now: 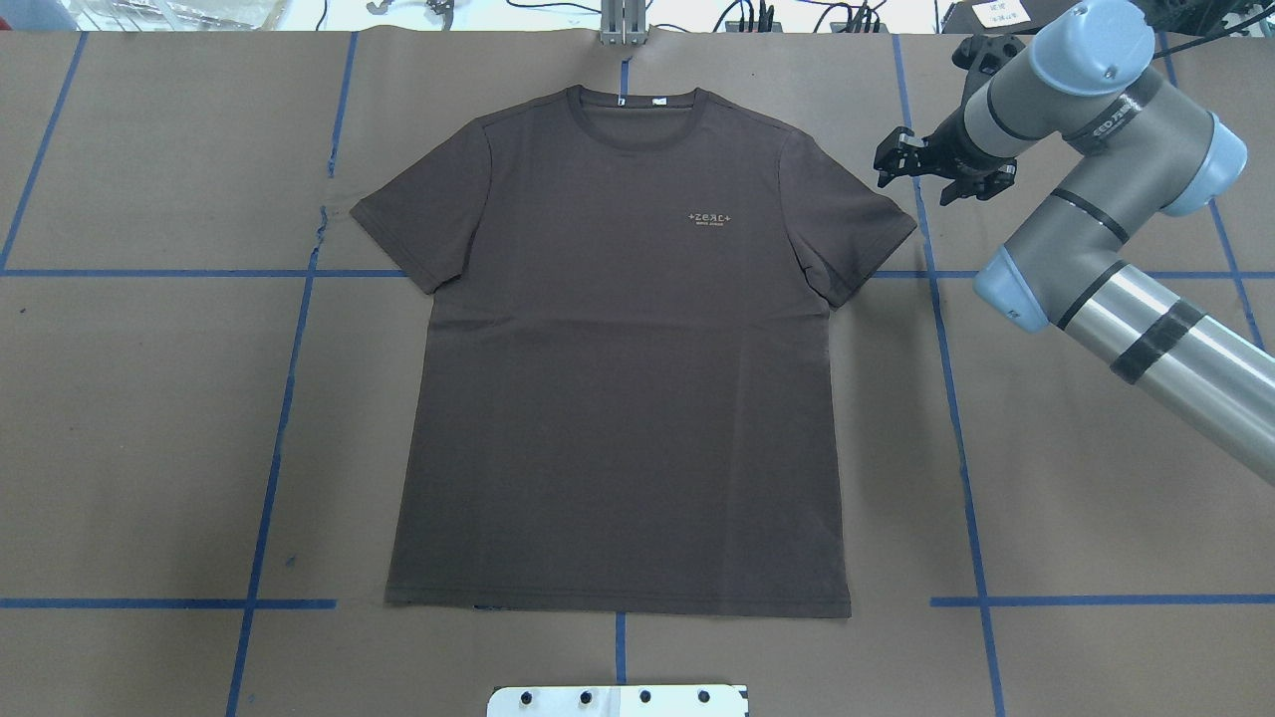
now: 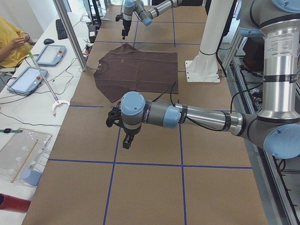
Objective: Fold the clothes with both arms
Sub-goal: 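Move the right gripper to the sleeve nearest it and grasp its edge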
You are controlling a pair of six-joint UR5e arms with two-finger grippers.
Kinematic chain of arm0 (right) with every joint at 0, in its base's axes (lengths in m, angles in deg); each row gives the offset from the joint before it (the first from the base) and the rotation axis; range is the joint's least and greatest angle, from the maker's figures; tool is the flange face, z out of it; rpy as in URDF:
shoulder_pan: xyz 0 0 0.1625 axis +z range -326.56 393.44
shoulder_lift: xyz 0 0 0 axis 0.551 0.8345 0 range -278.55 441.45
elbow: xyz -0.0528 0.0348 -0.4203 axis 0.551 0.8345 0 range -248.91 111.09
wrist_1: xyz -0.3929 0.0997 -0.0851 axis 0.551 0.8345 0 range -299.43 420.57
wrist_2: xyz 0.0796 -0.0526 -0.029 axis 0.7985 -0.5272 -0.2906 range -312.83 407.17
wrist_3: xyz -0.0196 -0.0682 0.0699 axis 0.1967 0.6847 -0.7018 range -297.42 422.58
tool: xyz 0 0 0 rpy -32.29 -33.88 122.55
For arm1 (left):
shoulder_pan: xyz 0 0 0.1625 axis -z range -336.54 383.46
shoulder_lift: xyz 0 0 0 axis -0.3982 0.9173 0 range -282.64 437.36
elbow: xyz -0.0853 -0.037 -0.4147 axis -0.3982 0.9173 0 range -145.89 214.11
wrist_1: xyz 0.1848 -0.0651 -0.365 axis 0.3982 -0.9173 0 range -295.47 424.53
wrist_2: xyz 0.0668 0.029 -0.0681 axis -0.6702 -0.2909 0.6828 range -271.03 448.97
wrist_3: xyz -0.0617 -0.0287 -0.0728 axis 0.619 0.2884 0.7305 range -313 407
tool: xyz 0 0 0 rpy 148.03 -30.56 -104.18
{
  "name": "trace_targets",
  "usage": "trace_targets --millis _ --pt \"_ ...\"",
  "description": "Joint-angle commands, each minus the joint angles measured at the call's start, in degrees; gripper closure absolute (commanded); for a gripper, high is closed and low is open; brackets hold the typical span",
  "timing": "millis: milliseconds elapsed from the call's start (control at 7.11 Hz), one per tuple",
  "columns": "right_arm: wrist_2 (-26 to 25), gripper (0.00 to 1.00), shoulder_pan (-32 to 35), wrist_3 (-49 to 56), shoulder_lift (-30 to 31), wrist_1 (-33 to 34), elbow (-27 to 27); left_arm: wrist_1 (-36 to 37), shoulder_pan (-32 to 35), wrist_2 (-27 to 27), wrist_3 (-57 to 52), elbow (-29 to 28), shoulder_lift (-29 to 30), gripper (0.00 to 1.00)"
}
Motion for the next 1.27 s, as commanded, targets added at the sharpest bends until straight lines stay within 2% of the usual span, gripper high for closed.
trace_targets --millis 0,281,563,1126 --pt "-3.15 0.18 -2.54 -0.15 -0.50 -0.03 2.90 -0.62 0.00 0.71 -0.04 0.00 0.01 0.00" --pt "-3.34 0.24 -2.55 -0.06 -2.15 0.06 5.18 -0.62 0.00 0.71 0.13 0.44 -0.07 0.00" --pt "-4.21 0.39 -2.46 0.02 -2.78 -0.03 6.69 -0.62 0.00 1.32 0.13 0.52 -0.07 0.00" --pt "-4.22 0.42 -2.11 -0.06 -2.52 0.06 6.69 -0.70 0.00 1.41 0.13 1.05 -0.07 0.00"
